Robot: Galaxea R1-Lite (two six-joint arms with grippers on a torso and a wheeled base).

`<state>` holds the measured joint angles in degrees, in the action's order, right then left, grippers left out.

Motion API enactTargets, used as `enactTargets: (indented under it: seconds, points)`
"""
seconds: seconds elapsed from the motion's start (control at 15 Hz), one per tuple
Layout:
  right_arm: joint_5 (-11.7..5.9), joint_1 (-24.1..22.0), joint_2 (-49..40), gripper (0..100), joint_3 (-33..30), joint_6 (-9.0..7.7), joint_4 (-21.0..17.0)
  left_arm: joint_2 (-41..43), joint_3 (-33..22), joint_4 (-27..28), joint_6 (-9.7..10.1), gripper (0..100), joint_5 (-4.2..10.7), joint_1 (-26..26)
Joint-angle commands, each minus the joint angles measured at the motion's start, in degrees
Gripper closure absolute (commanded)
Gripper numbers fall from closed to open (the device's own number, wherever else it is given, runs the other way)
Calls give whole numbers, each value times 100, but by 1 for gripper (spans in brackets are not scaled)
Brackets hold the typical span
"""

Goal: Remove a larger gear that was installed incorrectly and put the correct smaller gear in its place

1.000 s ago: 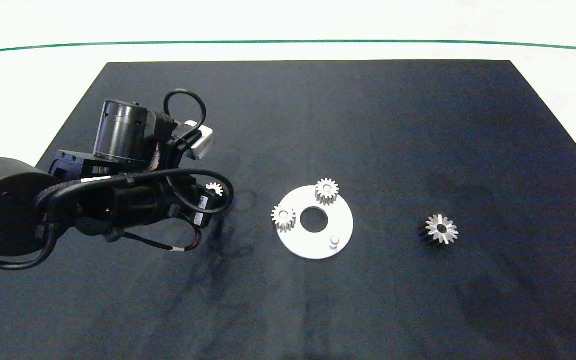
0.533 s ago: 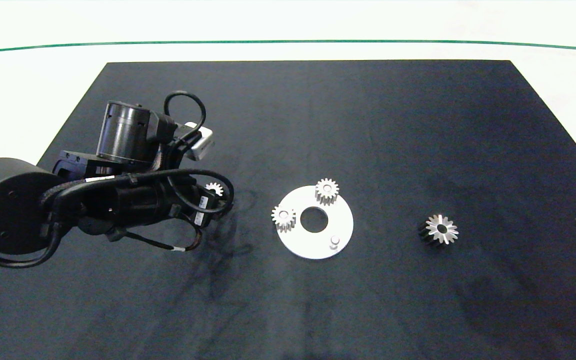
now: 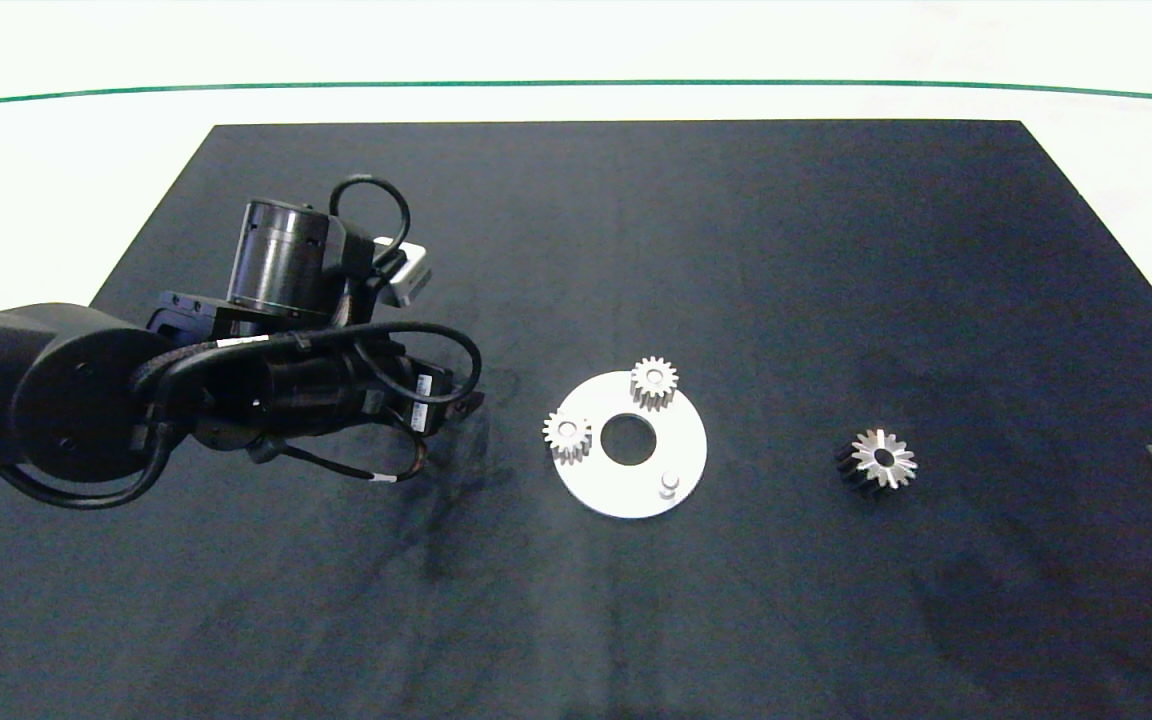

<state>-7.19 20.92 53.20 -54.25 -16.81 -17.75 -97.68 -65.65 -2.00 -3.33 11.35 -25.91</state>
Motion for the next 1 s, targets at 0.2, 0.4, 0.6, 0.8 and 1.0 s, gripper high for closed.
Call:
enactTargets:
  seconds: [0.2, 0.4, 0.6, 0.8, 1.0]
  points:
    - [-1, 0, 6, 0, 11, -6, -9, -84, 43, -37, -10, 0, 8, -2]
    - [-1, 0, -3, 0, 37, -6, -9, -119, 70, -37, -10, 0, -1, 7]
    - [-1, 0, -3, 0, 46, -6, -9, -155, 166, -64, -1, 0, -1, -2]
    - [-10, 0, -11, 0, 46, -6, -9, -251, 184, -319, -1, 0, 8, -20]
    - [-10, 0, -29, 0, 46, -6, -9, -260, 219, -468, -10, 0, 8, -29]
